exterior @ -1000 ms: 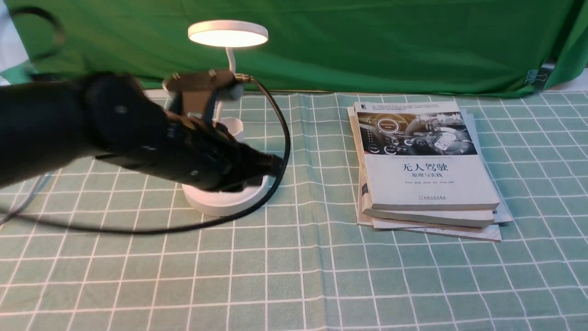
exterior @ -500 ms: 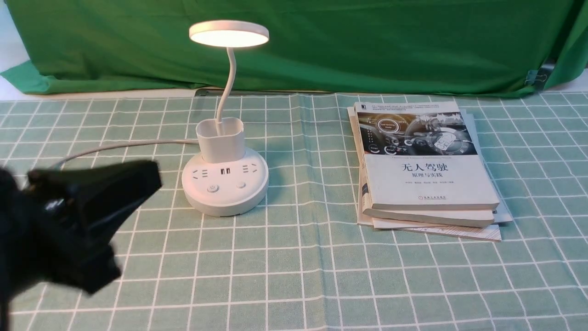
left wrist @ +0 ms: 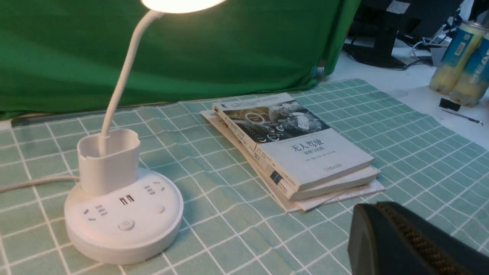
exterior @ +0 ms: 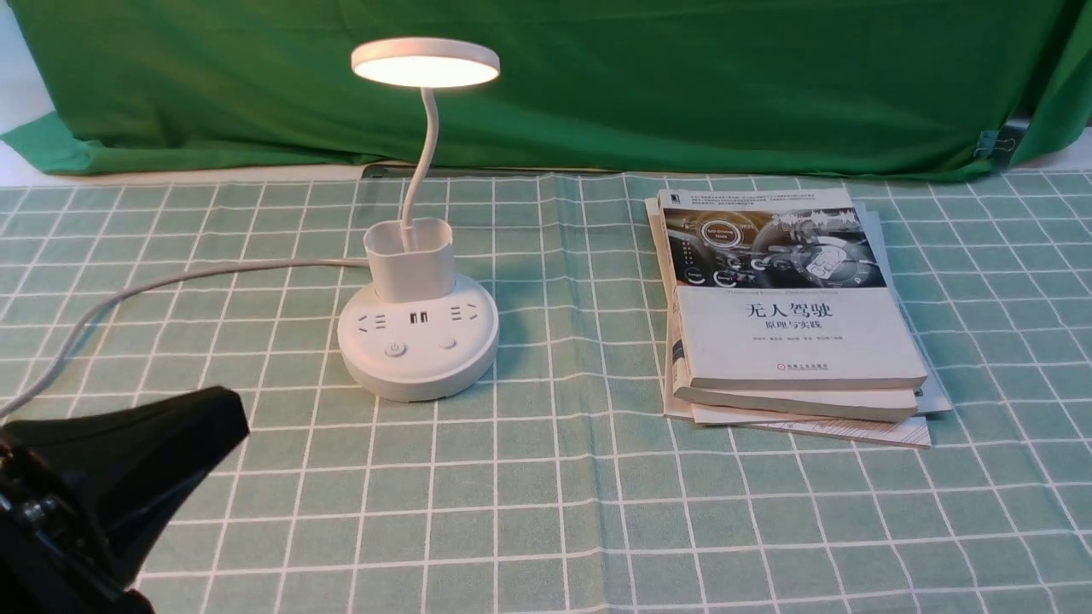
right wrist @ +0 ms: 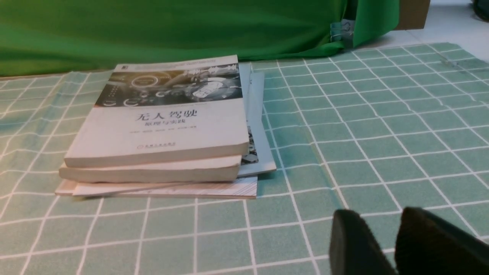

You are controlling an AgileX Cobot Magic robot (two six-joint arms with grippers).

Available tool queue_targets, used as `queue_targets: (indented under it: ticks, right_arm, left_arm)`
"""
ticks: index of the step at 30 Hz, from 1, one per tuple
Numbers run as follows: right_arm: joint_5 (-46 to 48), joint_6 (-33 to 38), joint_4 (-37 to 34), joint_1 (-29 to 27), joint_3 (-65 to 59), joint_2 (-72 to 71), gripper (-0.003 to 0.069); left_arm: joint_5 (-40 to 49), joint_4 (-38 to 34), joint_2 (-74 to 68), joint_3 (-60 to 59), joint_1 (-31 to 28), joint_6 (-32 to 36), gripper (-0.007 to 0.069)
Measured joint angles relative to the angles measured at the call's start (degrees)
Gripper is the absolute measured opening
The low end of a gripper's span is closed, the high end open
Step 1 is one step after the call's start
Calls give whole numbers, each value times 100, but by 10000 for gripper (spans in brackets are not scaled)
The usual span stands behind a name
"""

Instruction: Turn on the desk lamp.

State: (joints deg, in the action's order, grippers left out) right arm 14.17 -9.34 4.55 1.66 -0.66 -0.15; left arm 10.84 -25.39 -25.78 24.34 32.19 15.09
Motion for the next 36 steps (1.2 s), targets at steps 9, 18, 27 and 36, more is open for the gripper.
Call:
queue_targets:
  ticks: [9,18,27,36]
  right_arm:
    - [0,0,0,0,0,0,240]
    - [0,0,0,0,0,0,240]
    - [-2,0,0,0,0,0,240]
    - [-2,0,0,0,0,0,240]
  left_arm:
    - [-1490,1824,1445,-1030,-1226,-468,2]
    - [-1587,2211,2499,-2314,-2619,-1069,2]
    - [340,1840,2578,-2465,-2663,-1176,2]
    - [217,1766,2592,-2465,-2666,-1182,2]
